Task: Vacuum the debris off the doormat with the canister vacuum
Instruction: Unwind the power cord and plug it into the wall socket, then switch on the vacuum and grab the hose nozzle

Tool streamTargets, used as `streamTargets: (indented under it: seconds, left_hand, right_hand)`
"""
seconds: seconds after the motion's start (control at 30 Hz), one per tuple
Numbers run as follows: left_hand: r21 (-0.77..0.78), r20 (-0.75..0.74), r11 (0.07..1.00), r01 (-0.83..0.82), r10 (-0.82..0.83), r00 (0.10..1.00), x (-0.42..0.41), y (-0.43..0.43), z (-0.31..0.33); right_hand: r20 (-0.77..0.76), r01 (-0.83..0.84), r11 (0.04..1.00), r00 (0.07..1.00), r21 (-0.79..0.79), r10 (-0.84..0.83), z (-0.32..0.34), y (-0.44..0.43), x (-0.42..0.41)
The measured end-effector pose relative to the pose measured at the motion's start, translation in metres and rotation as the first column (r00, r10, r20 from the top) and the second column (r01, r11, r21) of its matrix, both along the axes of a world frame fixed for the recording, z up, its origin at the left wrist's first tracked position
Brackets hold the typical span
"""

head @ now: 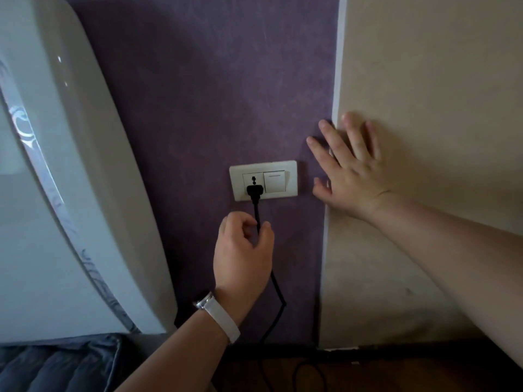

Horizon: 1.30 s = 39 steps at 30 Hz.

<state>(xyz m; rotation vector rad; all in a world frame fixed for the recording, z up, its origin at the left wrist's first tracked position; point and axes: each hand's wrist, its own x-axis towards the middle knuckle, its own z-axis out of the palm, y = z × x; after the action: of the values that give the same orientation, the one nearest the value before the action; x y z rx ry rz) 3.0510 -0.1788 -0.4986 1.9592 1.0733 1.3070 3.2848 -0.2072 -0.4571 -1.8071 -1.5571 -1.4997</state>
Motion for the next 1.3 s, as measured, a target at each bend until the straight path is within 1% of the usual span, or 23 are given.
streamTargets:
  seconds: [0.07, 0.13, 0.2, 0.27, 0.33, 0.4, 0.5, 0.6, 0.67, 0.8, 0.87, 0.93, 1.07, 1.17, 1.23, 1.3]
  left_hand:
    - [0.128, -0.018, 0.988, 0.086, -0.084, 0.996, -0.004, -0.010, -0.011]
    - [0.203, -0.061, 0.960, 0.194, -0.185, 0.981, -0.005, -0.019, -0.024]
    - [0.243, -0.131, 0.923, 0.298, -0.273, 0.953, -0.004, -0.027, -0.039]
    - [0.245, -0.243, 0.883, 0.401, -0.344, 0.907, -0.002, -0.035, -0.057]
    - [0.169, -0.350, 0.846, 0.506, -0.428, 0.833, 0.002, -0.049, -0.083]
    - [0.036, -0.432, 0.811, 0.584, -0.515, 0.740, 0.006, -0.063, -0.116]
    - [-0.121, -0.526, 0.745, 0.656, -0.609, 0.594, 0.015, -0.082, -0.166]
    - [-0.223, -0.583, 0.670, 0.708, -0.673, 0.454, 0.027, -0.099, -0.204]
    - [-0.283, -0.624, 0.612, 0.739, -0.702, 0.344, 0.035, -0.110, -0.225]
    - [-0.403, -0.674, 0.512, 0.758, -0.727, 0.133, 0.053, -0.130, -0.264]
    - [-0.435, -0.691, 0.473, 0.766, -0.721, 0.052, 0.064, -0.139, -0.284]
    - [-0.473, -0.705, 0.447, 0.759, -0.709, -0.022, 0.074, -0.148, -0.305]
    - [-0.515, -0.726, 0.405, 0.755, -0.674, -0.134, 0.084, -0.161, -0.341]
    - [-0.523, -0.770, 0.382, 0.761, -0.594, -0.231, 0.088, -0.162, -0.357]
    - [-0.487, -0.818, 0.382, 0.786, -0.515, -0.257, 0.090, -0.161, -0.362]
    - [-0.433, -0.855, 0.371, 0.822, -0.457, -0.244, 0.092, -0.160, -0.361]
  right_hand:
    - [-0.093, -0.015, 0.998, 0.996, -0.063, 0.009, -0.005, -0.011, -0.011]
    - [-0.165, -0.031, 0.993, 0.986, -0.118, 0.012, -0.019, -0.025, -0.019]
    - [-0.225, -0.034, 0.987, 0.974, -0.154, -0.002, -0.040, -0.044, -0.024]
    - [-0.304, -0.043, 0.980, 0.952, -0.195, -0.018, -0.069, -0.067, -0.027]
    - [-0.406, -0.064, 0.961, 0.912, -0.267, -0.052, -0.104, -0.096, -0.029]
    - [-0.519, -0.089, 0.928, 0.846, -0.361, -0.121, -0.144, -0.129, -0.029]
    - [-0.632, -0.095, 0.850, 0.713, -0.517, -0.305, -0.204, -0.180, -0.032]
    - [-0.648, -0.094, 0.771, 0.610, -0.630, -0.455, -0.246, -0.224, -0.040]
    - [-0.654, -0.104, 0.720, 0.522, -0.686, -0.548, -0.265, -0.250, -0.044]
    - [-0.634, -0.156, 0.625, 0.358, -0.765, -0.686, -0.299, -0.290, -0.053]
    - [-0.610, -0.212, 0.572, 0.307, -0.792, -0.730, -0.313, -0.306, -0.055]
    - [-0.608, -0.246, 0.556, 0.292, -0.794, -0.738, -0.324, -0.318, -0.055]
    - [-0.631, -0.222, 0.594, 0.357, -0.773, -0.688, -0.342, -0.333, -0.058]
    - [-0.638, -0.208, 0.613, 0.399, -0.762, -0.658, -0.353, -0.339, -0.061]
    - [-0.635, -0.208, 0.611, 0.412, -0.764, -0.653, -0.357, -0.343, -0.058]
    - [-0.631, -0.209, 0.608, 0.424, -0.766, -0.650, -0.359, -0.344, -0.057]
